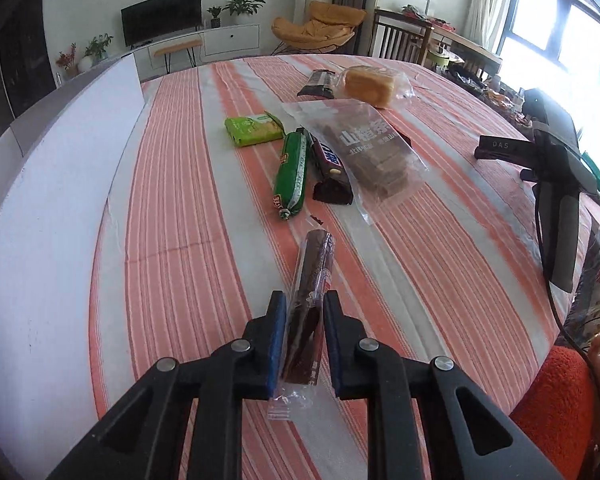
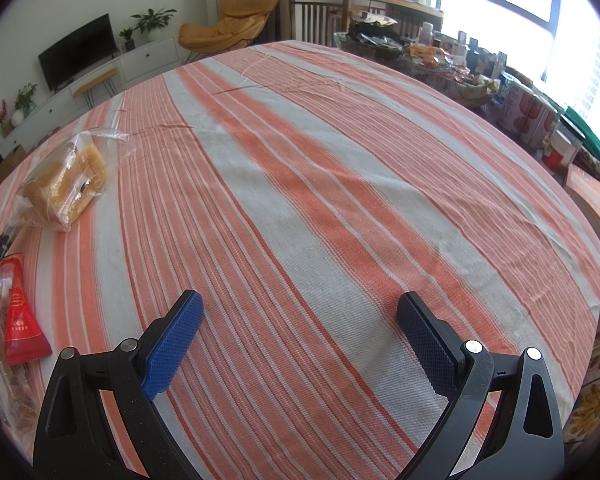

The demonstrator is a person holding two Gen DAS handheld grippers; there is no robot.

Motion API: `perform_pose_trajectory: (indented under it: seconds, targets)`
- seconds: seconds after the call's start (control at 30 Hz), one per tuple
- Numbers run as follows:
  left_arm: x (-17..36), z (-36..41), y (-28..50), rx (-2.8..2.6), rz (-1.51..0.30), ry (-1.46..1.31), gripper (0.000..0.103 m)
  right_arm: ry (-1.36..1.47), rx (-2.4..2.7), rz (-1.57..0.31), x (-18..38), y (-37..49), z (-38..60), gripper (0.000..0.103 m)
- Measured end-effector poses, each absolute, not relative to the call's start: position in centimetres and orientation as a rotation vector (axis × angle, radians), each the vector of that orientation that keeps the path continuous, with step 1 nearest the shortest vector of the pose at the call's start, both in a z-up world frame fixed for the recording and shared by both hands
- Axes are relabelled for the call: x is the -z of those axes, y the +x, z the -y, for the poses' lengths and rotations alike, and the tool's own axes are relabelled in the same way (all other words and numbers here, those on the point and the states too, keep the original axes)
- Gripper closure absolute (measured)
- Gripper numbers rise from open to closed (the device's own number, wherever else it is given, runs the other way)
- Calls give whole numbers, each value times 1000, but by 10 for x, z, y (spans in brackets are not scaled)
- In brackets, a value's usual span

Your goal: Organize snacks

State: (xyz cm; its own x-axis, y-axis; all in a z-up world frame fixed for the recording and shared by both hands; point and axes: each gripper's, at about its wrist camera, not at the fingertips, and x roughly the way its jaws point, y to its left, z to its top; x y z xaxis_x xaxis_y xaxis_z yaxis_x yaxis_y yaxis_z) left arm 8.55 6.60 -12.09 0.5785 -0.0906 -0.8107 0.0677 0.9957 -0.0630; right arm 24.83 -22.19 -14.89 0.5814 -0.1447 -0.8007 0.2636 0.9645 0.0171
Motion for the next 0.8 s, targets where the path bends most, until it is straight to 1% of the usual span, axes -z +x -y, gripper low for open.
perform_pose_trajectory:
  seconds: [0.03, 0.07, 0.1, 0.13, 0.17, 0.27, 0.3, 0.37, 0.43, 0.6, 0.67, 0.8]
  targets:
    - [125, -70, 89, 97, -957, -37, 80, 140, 239, -921, 149, 248, 222, 3]
    - [129, -72, 92, 103, -967, -51, 67, 140, 239, -921, 149, 248, 222, 3]
    - [133, -75, 94, 104, -980, -60, 46, 139, 239, -921, 149, 248, 222, 3]
    - [134, -74, 93, 119, -959, -60, 40, 139, 239, -921, 149, 248, 222, 3]
    - [135, -73, 94, 114, -952, -47, 32, 139, 239, -921, 149, 248, 222, 3]
    - [141, -67, 99, 94, -936, 27, 28, 140, 239, -921, 149, 248, 222, 3]
    - [142, -67, 100, 89, -929, 45, 23, 139, 239, -921, 149, 248, 222, 3]
    - [144, -72, 103, 81, -925, 25, 18, 140, 239, -921, 149, 248, 222, 3]
    - [144, -76, 106, 64, -927, 18, 15, 139, 239, -921, 149, 248, 222, 3]
    - [147, -78, 111, 31, -938, 13, 2, 139, 239, -921, 149, 248, 222, 3]
    - [148, -79, 113, 21, -943, 5, 0, 139, 239, -921, 149, 248, 222, 3]
    - [148, -78, 112, 19, -941, 5, 0, 139, 239, -921, 149, 248, 222, 3]
